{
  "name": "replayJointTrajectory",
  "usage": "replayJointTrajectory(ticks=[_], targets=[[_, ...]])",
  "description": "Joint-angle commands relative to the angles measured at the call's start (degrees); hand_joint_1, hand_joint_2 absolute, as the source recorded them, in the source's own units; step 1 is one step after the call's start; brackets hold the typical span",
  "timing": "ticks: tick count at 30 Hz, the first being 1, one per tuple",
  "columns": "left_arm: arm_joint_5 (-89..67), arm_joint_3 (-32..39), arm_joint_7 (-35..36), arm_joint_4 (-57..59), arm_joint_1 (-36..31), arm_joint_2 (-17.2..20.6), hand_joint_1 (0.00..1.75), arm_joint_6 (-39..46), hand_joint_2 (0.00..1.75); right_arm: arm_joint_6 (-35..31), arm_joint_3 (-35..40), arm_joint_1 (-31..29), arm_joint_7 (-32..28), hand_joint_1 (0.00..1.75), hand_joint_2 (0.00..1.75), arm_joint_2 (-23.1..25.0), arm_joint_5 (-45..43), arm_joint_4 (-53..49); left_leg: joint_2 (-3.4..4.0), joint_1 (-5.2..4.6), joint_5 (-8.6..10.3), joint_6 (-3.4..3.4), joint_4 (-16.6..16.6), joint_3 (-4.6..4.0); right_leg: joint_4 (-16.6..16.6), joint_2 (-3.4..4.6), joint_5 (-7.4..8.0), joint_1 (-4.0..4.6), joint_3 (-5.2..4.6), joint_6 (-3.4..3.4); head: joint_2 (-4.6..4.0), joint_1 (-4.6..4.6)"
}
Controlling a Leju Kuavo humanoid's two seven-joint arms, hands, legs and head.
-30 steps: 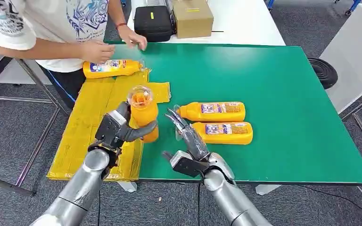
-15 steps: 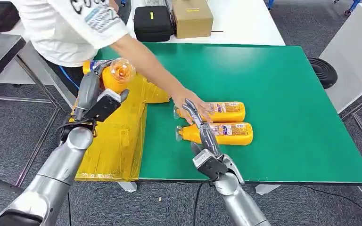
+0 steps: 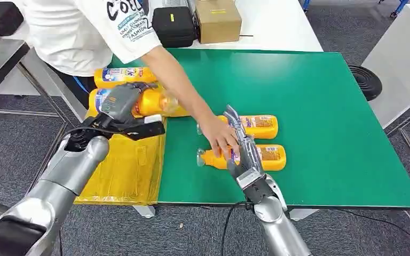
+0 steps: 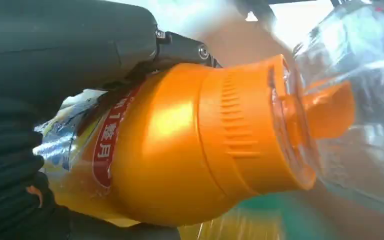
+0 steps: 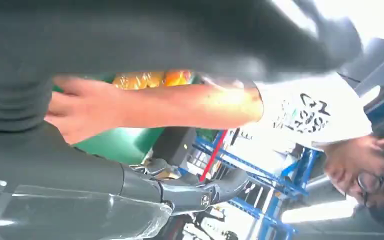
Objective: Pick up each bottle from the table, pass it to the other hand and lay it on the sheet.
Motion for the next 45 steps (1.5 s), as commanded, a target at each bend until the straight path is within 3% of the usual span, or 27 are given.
replayJointTrajectory(ticks=[1, 13, 29, 31, 32, 33, 45], targets=[[-6.6, -18.0, -0.2, 27.0, -10.7, -1.2, 1.75, -9.6, 1.75, 2.8, -3.6, 0.9, 0.0, 0.0, 1.75, -0.5, -2.1, -3.4, -0.12, 0.05, -0.12, -0.02, 0.0, 0.27, 0.0, -0.2, -0.16, 0.08, 0.34, -0.17, 0.0, 0.02], [-10.7, -23.8, 1.3, 30.0, -9.2, -3.3, 1.75, -16.1, 1.75, 5.1, -6.4, 0.0, 0.0, 0.0, 1.75, 1.3, -1.7, -2.9, 0.02, 0.07, -0.1, 0.0, 0.1, 0.18, 0.0, -0.06, -0.11, 0.1, 0.21, -0.12, 0.0, 0.0], [-9.6, -23.4, 2.7, 30.0, -9.0, -4.6, 1.75, -16.0, 1.75, 4.1, -6.6, 1.2, 0.0, 0.0, 1.75, 0.8, -1.7, -3.3, 0.07, 0.04, -0.09, 0.0, 0.0, 0.23, 0.0, 0.0, -0.08, 0.07, 0.25, -0.11, 0.0, 0.0], [-9.5, -23.3, 3.2, 30.0, -8.8, -4.8, 1.5, -15.7, 1.75, 4.1, -6.6, 1.2, 0.0, 0.0, 1.75, 0.8, -1.9, -3.2, 0.05, 0.05, -0.09, 0.0, 0.0, 0.25, 0.0, -0.02, -0.09, 0.08, 0.29, -0.12, 0.0, 0.0], [-9.5, -23.3, 3.2, 30.0, -8.8, -4.8, 0.33, -15.7, 1.75, 4.1, -6.6, 1.2, 0.0, 0.0, 1.75, 0.8, -1.9, -3.2, 0.05, 0.04, -0.07, 0.0, 0.0, 0.19, 0.0, -0.01, -0.06, 0.07, 0.22, -0.1, 0.0, 0.0], [-9.2, -23.0, 3.5, 29.9, -8.5, -4.8, 0.0, -15.0, 1.75, 4.1, -6.5, 1.3, 0.0, 0.0, 1.75, 0.6, -2.1, -3.2, 0.06, 0.05, -0.12, 0.0, 0.0, 0.32, -0.1, -0.02, -0.11, 0.09, 0.37, -0.15, 0.0, 0.0], [-9.1, -23.0, 3.6, 30.0, -8.4, -4.6, 0.0, -14.8, 1.75, 4.3, -6.2, 1.4, 0.0, 0.0, 1.75, 0.4, -2.3, -2.6, 0.07, 0.03, -0.06, -0.01, 0.0, 0.18, 0.0, 0.02, -0.05, 0.06, 0.21, -0.09, 0.0, 0.0]])
